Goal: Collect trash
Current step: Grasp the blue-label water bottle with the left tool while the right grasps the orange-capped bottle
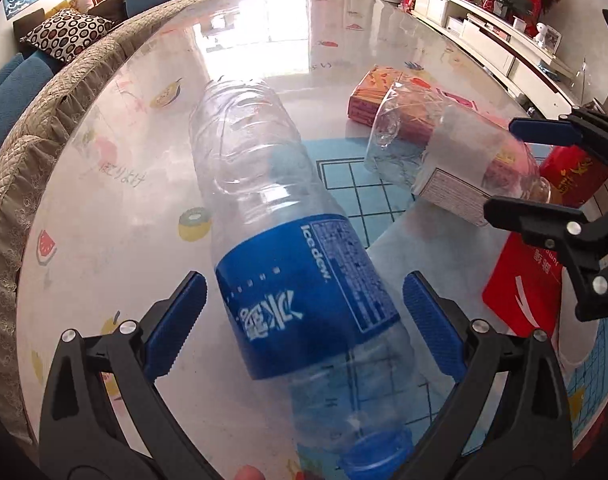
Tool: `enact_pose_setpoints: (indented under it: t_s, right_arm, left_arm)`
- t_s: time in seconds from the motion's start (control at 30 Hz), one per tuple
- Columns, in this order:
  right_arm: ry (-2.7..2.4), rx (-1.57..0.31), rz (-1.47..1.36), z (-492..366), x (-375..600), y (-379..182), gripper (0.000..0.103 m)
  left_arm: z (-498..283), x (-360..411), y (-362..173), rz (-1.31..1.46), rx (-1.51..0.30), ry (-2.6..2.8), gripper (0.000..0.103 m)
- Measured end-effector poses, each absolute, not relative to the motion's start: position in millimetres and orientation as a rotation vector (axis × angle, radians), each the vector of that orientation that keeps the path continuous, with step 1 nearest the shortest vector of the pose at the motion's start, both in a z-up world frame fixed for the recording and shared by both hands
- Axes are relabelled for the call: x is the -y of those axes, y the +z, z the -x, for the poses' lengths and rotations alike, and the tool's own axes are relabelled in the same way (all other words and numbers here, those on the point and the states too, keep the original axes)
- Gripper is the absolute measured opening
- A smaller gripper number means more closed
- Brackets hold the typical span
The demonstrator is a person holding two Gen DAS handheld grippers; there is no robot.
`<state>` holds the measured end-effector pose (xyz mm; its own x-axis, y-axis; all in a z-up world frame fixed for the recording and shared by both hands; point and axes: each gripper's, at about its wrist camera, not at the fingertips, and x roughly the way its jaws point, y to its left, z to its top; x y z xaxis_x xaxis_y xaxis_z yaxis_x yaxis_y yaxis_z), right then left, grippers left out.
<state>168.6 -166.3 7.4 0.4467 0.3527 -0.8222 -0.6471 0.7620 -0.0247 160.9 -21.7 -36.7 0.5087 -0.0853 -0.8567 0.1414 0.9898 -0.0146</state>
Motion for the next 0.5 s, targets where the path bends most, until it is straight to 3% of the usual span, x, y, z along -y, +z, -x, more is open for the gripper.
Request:
enact_pose_setpoints:
  t_s: [0.1, 0.13, 0.27, 0.33, 0.5]
  right_arm:
    - [0.643, -0.93, 0.38, -177, 153, 0, 0.084]
    - [0.642, -0.933, 0.402, -177, 149, -2, 0.084]
    - [0.668, -0.954, 0.453, -169, 141, -10, 0.07]
    - [0.694, -0.967, 0.42, -163, 143, -9, 0.069]
    - [0.71, -0.948, 0.382, -139, 152, -4, 0.067]
  left_arm:
    - [-165, 16, -42, -0.051, -1.042, -0.133, 0.095]
    - [-164, 12, -43, -0.033, -1.039, -0.145, 0.088]
    - [-161, 9, -45, 0.01, -1.032, -0.185, 0.079]
    - [-156, 8, -44, 0.004, -1.032, -0.186, 0.073]
    - [-141, 9, -38, -0.007, -1.013, -0.209, 0.068]
